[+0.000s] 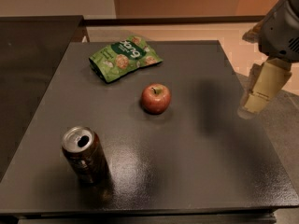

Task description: Pick apple

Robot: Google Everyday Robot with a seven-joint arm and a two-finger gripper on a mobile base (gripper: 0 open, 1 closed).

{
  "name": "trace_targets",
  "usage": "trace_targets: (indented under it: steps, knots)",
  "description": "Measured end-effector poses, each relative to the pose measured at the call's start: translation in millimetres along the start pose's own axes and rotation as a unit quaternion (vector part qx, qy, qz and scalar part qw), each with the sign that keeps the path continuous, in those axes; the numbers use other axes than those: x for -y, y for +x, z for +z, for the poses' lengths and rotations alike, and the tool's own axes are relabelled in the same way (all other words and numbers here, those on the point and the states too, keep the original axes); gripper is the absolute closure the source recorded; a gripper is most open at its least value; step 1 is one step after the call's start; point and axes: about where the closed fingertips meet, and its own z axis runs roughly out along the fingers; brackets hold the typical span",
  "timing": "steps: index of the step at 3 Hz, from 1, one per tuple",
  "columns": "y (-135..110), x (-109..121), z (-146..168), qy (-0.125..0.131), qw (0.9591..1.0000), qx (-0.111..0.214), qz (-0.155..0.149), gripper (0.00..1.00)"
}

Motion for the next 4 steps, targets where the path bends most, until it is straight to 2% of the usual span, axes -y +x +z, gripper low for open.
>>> trace_targets:
  steps: [2,4]
  knots:
    - [-44.8,18.2,42.2,-0.024,0.9977,0.060,0.020,0.00]
    - [-93.0,6.2,84.5,-0.053,0.9919,0.115,0.015,0.00]
